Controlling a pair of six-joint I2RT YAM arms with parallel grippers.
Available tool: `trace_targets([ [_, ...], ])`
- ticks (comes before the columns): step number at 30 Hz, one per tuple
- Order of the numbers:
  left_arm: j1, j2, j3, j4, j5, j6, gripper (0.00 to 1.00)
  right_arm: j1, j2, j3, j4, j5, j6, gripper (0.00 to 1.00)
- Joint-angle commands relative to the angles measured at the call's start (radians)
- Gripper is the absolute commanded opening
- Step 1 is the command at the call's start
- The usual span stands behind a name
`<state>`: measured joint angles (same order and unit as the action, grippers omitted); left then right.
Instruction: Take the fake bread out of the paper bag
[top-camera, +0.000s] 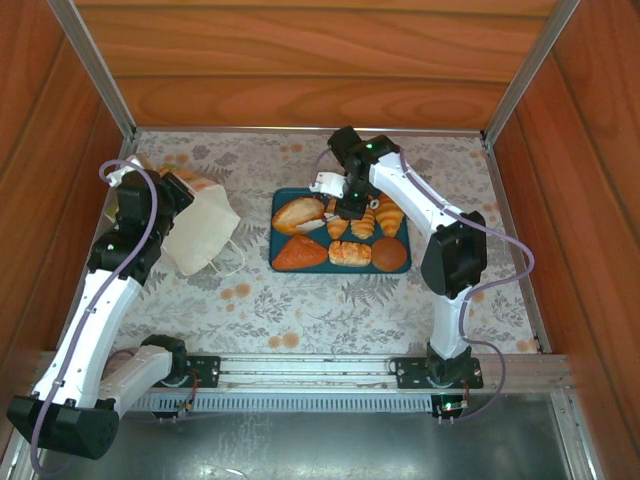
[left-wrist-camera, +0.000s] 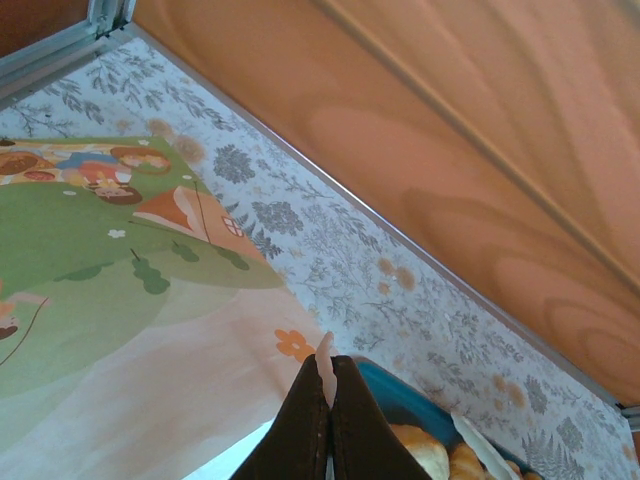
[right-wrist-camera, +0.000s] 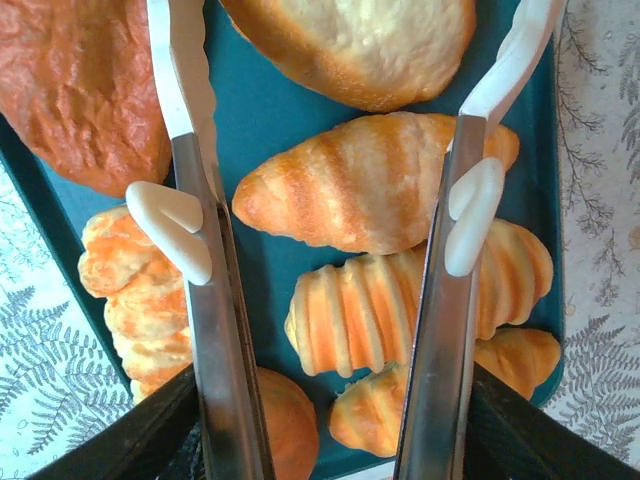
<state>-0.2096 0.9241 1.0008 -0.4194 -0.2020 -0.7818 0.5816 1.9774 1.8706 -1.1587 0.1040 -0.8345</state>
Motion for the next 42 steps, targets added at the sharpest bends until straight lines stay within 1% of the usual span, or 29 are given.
trace_targets([
  [1, 0.006, 0.008, 0.011, -0.004, 0.015, 0.015, 0.0, -0.005, -0.033, 0.014, 0.006, -0.01, -0.003, 0.61],
  [5, 0.007, 0.012, 0.012, -0.003, 0.019, 0.014, 0.0, -0.003, -0.048, 0.003, -0.002, 0.011, 0.003, 0.6],
  [10, 0.007, 0.016, 0.017, -0.003, 0.021, 0.013, 0.0, -0.003, -0.054, 0.009, -0.014, -0.008, 0.074, 0.54],
  [16, 0.006, 0.009, 0.017, -0.004, 0.019, 0.022, 0.0, -0.002, -0.065, -0.033, -0.057, 0.032, 0.086, 0.51],
  [22, 0.007, 0.01, 0.018, -0.004, 0.018, 0.021, 0.0, 0.006, -0.13, -0.042, -0.078, -0.085, 0.11, 0.53],
  [24, 0.007, 0.011, 0.019, -0.003, 0.019, 0.022, 0.0, 0.015, -0.159, -0.052, -0.064, -0.07, 0.127, 0.53],
  [28, 0.007, 0.016, 0.025, -0.004, 0.017, 0.024, 0.0, 0.022, -0.23, -0.085, -0.027, -0.088, 0.175, 0.52],
  [32, 0.007, 0.019, 0.029, -0.003, 0.019, 0.025, 0.0, 0.029, -0.308, -0.155, 0.043, -0.101, 0.215, 0.5],
  [36, 0.006, 0.023, 0.036, -0.003, 0.024, 0.031, 0.0, 0.031, -0.428, -0.228, 0.129, -0.113, 0.28, 0.49],
  [40, 0.007, 0.027, 0.041, -0.004, 0.027, 0.041, 0.0, 0.031, -0.566, -0.337, 0.26, -0.084, 0.361, 0.48],
  [42, 0.007, 0.029, 0.039, -0.003, 0.026, 0.047, 0.0, 0.031, -0.644, -0.413, 0.351, -0.04, 0.385, 0.48],
])
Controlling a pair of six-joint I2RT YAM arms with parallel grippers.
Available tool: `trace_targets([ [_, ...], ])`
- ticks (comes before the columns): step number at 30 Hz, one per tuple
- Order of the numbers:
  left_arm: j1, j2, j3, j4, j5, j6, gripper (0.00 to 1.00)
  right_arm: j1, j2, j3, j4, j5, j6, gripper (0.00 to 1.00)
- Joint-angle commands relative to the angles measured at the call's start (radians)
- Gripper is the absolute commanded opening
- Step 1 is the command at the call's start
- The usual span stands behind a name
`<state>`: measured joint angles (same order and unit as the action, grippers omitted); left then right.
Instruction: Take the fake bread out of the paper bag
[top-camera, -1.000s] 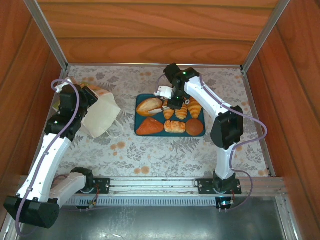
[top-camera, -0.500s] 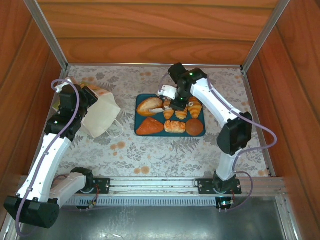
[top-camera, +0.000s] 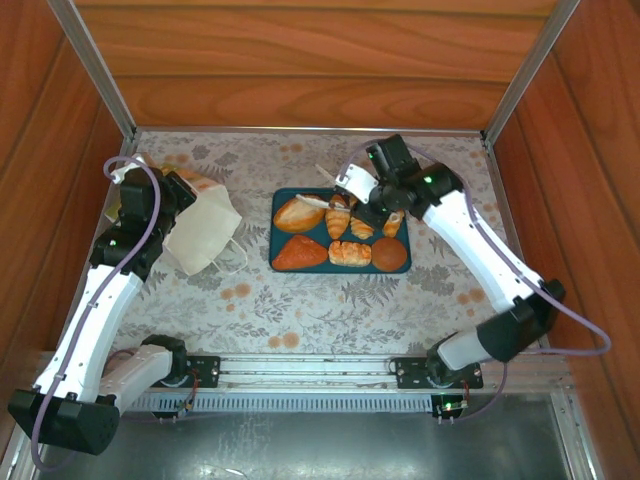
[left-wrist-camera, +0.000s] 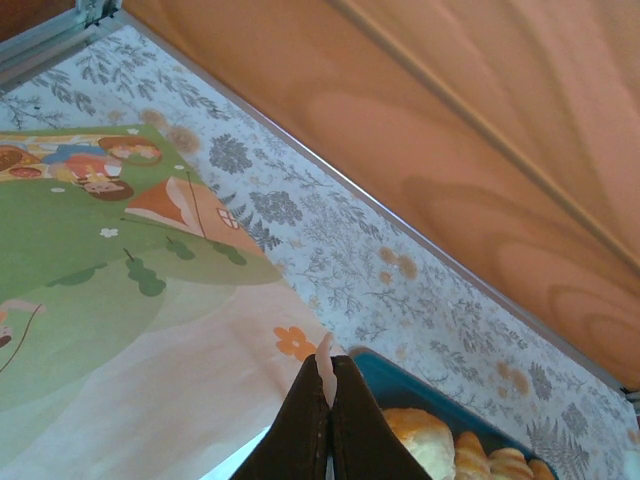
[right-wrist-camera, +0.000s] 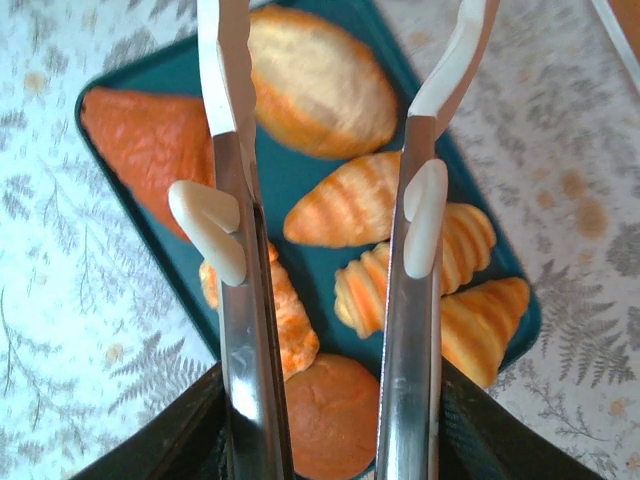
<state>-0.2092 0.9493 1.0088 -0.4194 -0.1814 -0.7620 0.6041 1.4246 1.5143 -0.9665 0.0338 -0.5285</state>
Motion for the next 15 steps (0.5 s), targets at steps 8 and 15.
trace_targets([
  [8, 0.008, 0.002, 0.033, -0.003, 0.014, 0.042, 0.0, -0.048, -0.335, -0.279, 0.407, 0.209, 0.206, 0.45],
  [15, 0.006, -0.003, 0.034, -0.003, 0.021, 0.043, 0.0, -0.256, -0.359, -0.356, 0.369, 0.224, 0.388, 0.43],
])
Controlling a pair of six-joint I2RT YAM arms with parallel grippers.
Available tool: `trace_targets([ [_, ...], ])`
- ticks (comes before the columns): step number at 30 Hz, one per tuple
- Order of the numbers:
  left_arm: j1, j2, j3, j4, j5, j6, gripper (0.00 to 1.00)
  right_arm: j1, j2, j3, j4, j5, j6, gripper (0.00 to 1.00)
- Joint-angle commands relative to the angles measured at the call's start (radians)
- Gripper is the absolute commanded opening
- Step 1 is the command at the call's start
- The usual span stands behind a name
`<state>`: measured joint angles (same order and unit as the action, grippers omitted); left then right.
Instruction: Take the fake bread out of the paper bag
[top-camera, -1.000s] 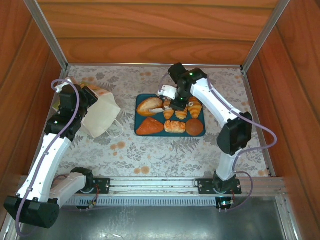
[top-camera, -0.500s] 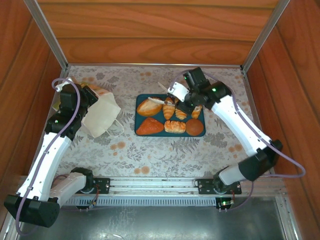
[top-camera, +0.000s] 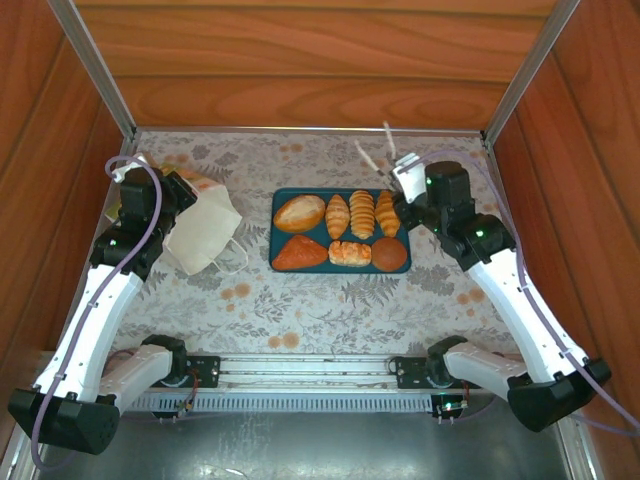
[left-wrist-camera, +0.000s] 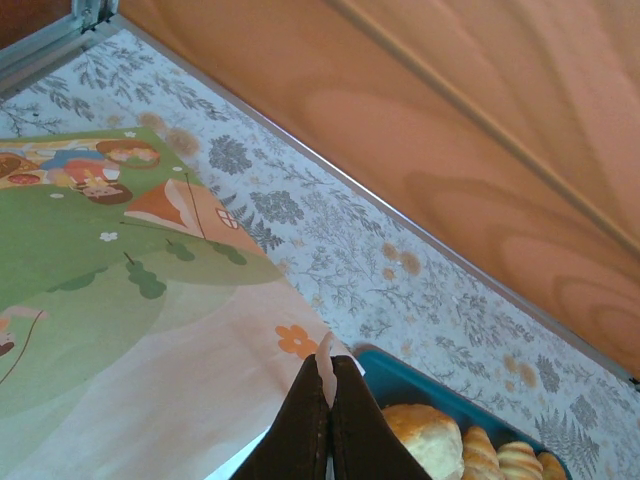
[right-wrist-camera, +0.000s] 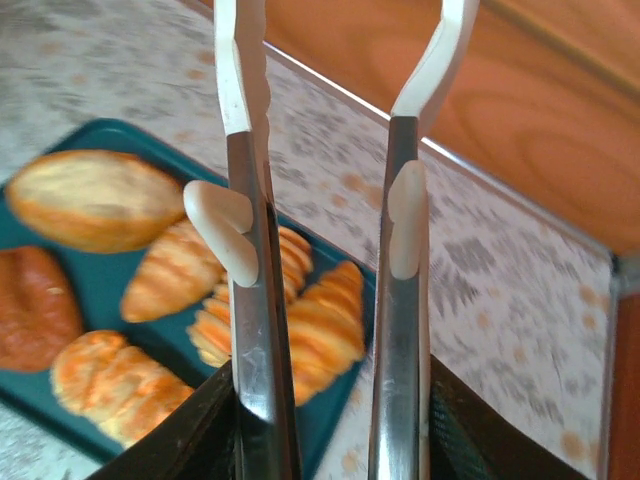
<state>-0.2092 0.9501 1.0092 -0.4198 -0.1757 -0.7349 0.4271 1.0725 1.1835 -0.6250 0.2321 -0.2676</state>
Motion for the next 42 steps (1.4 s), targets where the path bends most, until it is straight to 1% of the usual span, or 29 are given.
trace_targets([
  [1, 0.007, -0.005, 0.033, -0.002, 0.015, 0.016, 0.0, -0.118, -0.004, -0.035, 0.016, 0.006, 0.159, 0.43],
  [3, 0.007, -0.007, 0.033, -0.002, 0.015, 0.016, 0.0, -0.198, 0.004, -0.056, -0.006, -0.033, 0.22, 0.43],
  [10, 0.007, -0.017, 0.039, -0.003, 0.027, 0.016, 0.0, -0.472, 0.073, -0.134, -0.044, -0.276, 0.406, 0.43],
  [12, 0.006, -0.024, 0.052, -0.002, 0.037, 0.007, 0.0, -0.526, 0.107, -0.151, -0.052, -0.325, 0.423, 0.43],
  [14, 0.006, -0.03, 0.066, -0.002, 0.044, 0.006, 0.0, -0.558, 0.147, -0.164, -0.063, -0.334, 0.426, 0.43],
  [18, 0.006, -0.034, 0.087, -0.003, 0.064, 0.021, 0.0, -0.565, 0.225, -0.179, -0.068, -0.284, 0.405, 0.43],
  [23, 0.005, -0.03, 0.091, -0.003, 0.068, 0.027, 0.0, -0.565, 0.323, -0.163, -0.068, -0.281, 0.349, 0.44],
  [26, 0.006, -0.025, 0.092, -0.002, 0.073, 0.024, 0.0, -0.566, 0.382, -0.123, -0.079, -0.283, 0.343, 0.45],
  [29, 0.005, -0.016, 0.096, -0.001, 0.076, 0.014, 0.0, -0.565, 0.452, -0.05, -0.098, -0.322, 0.336, 0.44],
  [31, 0.006, -0.014, 0.101, 0.0, 0.081, 0.016, 0.0, -0.566, 0.499, -0.027, -0.079, -0.304, 0.332, 0.45],
  [33, 0.006, -0.022, 0.101, 0.0, 0.076, 0.02, 0.0, -0.565, 0.553, 0.02, -0.119, -0.268, 0.307, 0.45],
  [36, 0.006, -0.042, 0.092, -0.001, 0.054, 0.02, 0.0, -0.565, 0.631, 0.068, -0.147, -0.273, 0.268, 0.45],
  [42, 0.006, -0.051, 0.092, 0.003, 0.027, 0.015, 0.0, -0.565, 0.662, 0.054, -0.115, -0.307, 0.225, 0.49],
])
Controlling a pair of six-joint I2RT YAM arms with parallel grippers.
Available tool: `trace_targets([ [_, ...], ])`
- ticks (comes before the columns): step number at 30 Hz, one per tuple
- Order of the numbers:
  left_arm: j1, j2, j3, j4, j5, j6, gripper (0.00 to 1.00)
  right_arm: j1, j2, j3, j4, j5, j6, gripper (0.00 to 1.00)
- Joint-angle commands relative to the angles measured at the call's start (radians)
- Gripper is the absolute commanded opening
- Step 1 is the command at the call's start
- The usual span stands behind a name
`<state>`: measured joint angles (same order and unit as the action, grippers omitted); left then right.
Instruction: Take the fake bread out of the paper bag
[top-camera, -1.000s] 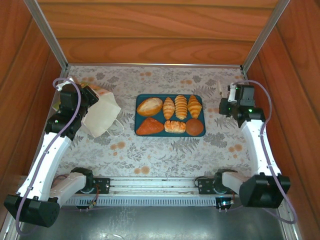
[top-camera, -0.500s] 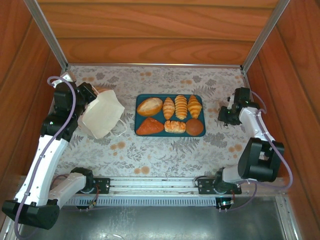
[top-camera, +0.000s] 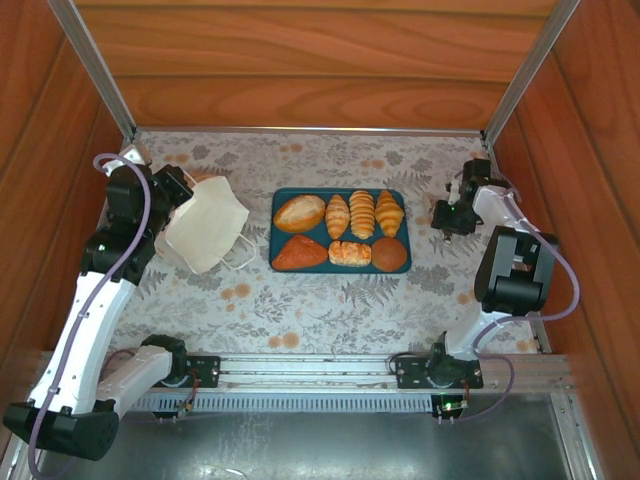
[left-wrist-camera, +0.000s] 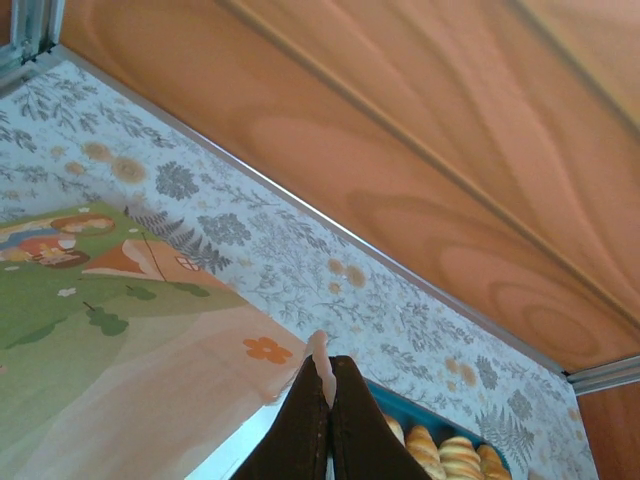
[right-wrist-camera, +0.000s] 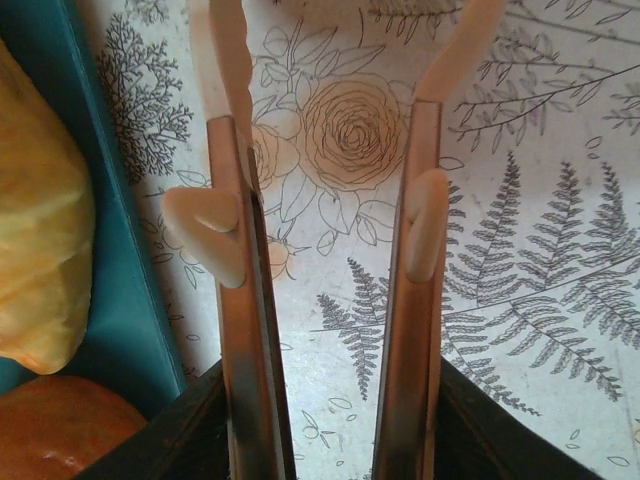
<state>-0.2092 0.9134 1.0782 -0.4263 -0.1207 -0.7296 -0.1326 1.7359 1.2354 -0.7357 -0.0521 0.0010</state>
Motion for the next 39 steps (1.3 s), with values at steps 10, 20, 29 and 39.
trace_targets([
  [10, 0.007, -0.013, 0.015, 0.012, -0.021, -0.002, 0.0, -0.006, 0.083, 0.009, -0.045, 0.036, -0.056, 0.57],
  [20, 0.007, -0.034, 0.001, 0.013, -0.031, -0.002, 0.0, -0.005, 0.135, 0.048, -0.082, 0.053, -0.018, 0.6],
  [29, 0.007, -0.031, 0.003, 0.014, -0.03, -0.005, 0.0, -0.005, 0.135, 0.053, -0.121, 0.062, -0.012, 0.63],
  [39, 0.005, -0.035, -0.001, 0.014, -0.021, -0.003, 0.0, -0.005, 0.149, 0.064, -0.149, 0.044, -0.021, 0.66],
])
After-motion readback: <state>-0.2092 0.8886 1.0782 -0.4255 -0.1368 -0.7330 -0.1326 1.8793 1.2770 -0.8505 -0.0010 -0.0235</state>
